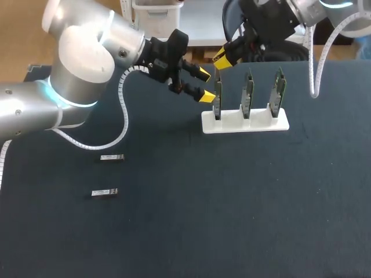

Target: Pick up the optical module with the left hand, and insert it into the network port with the right hand.

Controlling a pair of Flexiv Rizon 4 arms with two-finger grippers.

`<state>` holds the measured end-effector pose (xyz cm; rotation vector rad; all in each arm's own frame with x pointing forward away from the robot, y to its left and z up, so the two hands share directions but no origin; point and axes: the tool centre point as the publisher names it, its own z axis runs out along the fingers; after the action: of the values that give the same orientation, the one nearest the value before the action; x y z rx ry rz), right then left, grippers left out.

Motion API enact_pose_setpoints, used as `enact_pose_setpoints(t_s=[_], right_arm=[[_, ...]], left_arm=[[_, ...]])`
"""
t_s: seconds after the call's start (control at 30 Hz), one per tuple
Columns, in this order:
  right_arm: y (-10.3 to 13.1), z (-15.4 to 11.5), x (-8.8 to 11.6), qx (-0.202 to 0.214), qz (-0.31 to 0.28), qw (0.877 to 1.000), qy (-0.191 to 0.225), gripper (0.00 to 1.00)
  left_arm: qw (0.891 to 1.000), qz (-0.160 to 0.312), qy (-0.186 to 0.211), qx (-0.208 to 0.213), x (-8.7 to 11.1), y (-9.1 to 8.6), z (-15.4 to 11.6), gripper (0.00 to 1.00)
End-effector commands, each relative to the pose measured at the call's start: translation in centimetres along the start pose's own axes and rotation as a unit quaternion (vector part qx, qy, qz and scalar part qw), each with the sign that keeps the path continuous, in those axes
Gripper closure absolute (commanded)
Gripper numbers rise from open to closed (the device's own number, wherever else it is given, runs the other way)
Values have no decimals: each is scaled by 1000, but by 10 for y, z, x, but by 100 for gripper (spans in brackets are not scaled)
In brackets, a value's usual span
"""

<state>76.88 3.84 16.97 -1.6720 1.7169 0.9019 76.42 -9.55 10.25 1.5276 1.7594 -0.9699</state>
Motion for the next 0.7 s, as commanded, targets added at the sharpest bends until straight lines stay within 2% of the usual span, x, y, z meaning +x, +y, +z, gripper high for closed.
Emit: enact_pose_setpoints(t_s=[0.03, 0.7], right_arm=[[7, -3, 0, 13, 2, 1000, -3, 100], [3, 0, 6, 20, 6, 1000, 6, 100]], left_arm=[[1000, -1, 3, 2, -1, 2, 1, 0], [1000, -1, 3, 2, -1, 2, 1, 0]])
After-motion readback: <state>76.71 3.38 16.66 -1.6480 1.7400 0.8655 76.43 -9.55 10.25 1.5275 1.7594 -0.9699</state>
